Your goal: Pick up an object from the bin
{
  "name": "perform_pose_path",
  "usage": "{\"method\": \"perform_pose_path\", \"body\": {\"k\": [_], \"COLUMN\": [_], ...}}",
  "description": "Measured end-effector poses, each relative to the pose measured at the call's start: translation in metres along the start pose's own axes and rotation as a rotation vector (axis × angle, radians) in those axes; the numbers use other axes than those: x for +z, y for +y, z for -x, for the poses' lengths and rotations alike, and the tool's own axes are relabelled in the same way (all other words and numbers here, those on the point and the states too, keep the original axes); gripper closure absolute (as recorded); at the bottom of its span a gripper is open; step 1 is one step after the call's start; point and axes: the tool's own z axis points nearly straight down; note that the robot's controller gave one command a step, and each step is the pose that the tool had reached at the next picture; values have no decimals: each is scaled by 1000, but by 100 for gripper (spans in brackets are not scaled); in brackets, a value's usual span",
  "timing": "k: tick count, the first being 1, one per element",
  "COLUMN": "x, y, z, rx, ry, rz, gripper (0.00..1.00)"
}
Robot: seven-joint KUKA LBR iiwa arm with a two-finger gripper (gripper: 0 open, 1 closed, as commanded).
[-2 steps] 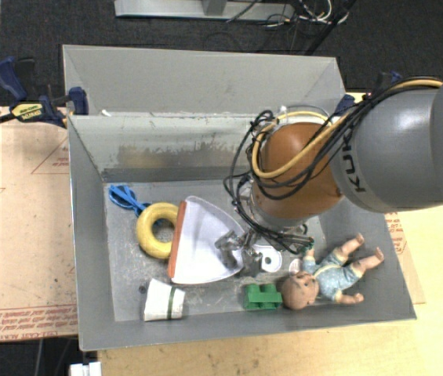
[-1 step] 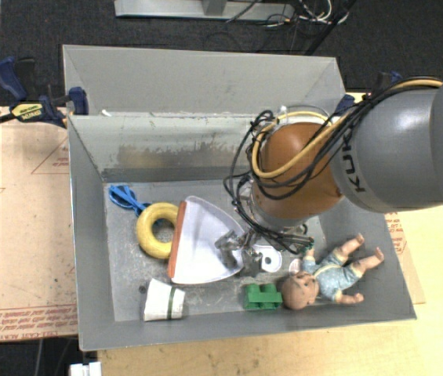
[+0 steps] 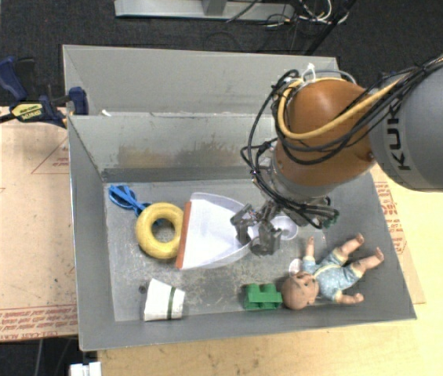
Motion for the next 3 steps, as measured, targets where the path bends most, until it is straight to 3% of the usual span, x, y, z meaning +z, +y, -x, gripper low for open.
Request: {"method": "perform_pose_path", "body": {"k": [1, 2, 3], "x": [0, -100, -100], "y": [0, -7, -7], "z": [0, 4, 4], "rx": [0, -2, -2], "ry": [0, -3, -3], "rz": [0, 0, 0], "gripper": [100, 100, 100]}}
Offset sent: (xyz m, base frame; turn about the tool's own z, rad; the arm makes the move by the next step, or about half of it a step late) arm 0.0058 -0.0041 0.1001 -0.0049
